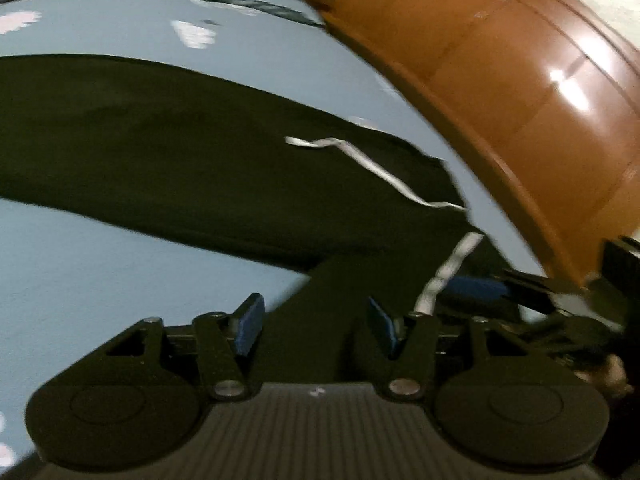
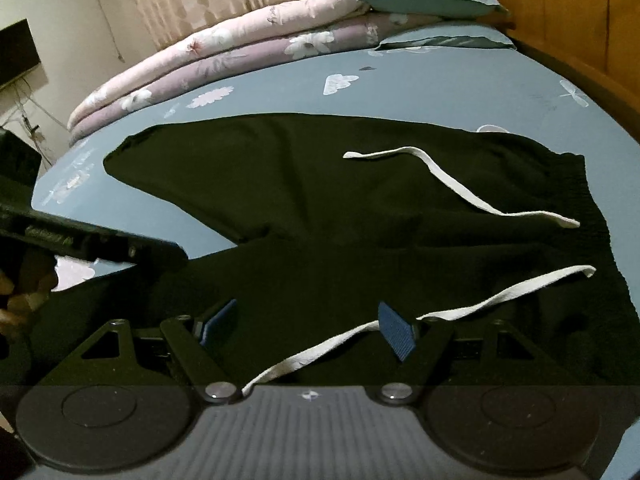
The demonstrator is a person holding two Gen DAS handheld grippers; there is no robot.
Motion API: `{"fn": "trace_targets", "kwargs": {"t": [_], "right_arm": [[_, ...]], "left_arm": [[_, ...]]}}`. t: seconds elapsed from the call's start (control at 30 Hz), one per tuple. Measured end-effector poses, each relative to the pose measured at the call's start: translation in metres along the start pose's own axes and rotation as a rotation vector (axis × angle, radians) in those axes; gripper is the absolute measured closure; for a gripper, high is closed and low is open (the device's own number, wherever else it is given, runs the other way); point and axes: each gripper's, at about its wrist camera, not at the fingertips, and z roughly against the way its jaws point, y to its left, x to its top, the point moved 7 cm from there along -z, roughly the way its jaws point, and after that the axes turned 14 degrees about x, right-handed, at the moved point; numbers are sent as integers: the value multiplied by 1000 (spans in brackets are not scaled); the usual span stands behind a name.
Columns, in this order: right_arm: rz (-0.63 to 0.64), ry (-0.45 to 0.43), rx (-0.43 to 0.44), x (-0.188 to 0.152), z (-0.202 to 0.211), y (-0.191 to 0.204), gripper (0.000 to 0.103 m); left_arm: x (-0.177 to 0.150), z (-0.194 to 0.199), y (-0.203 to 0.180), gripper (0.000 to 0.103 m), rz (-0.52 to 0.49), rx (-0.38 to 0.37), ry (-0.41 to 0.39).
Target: Fold clothes
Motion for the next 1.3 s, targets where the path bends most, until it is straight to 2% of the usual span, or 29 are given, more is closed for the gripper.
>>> {"fn": "trace_targets", "kwargs": {"t": [0.17, 0.23, 0.3, 0.4, 0.47, 0.57, 0.67, 0.9, 1.03, 1.17, 1.3], "right_arm": [[-18, -1, 5, 1, 2, -6, 22], [-25, -8, 4, 2, 7, -6, 21], [-30, -16, 1, 2, 10, -8, 20], [-46, -24, -7, 1, 12, -12, 20], [-57, -27, -10, -1, 13, -14, 20], [-69, -30, -14, -3, 13, -16, 20], [-77, -31, -19, -5, 14, -17, 20], [-79, -42, -18, -3, 18, -15, 20], [-56, -34, 45, 1, 12, -5, 20], [15, 2, 184, 11, -9, 21, 20], [103, 52, 299, 23, -47, 47, 20]], "left_arm": [[-16, -24, -17, 42, -66, 31, 85], [-15, -22, -20, 42, -67, 27, 81], [-5, -13, -21, 42, -61, -3, 36], [14, -14, -6, 39, -20, 20, -1], [20, -25, 6, 39, 25, 25, 16], [23, -49, 18, 39, 86, -7, 64], [31, -60, 18, 33, 133, -80, 44], [56, -60, 9, 33, 252, -289, 38], [72, -59, 17, 32, 266, -311, 72], [78, -58, 15, 31, 251, -327, 107], [81, -54, 15, 30, 255, -346, 120]]}}
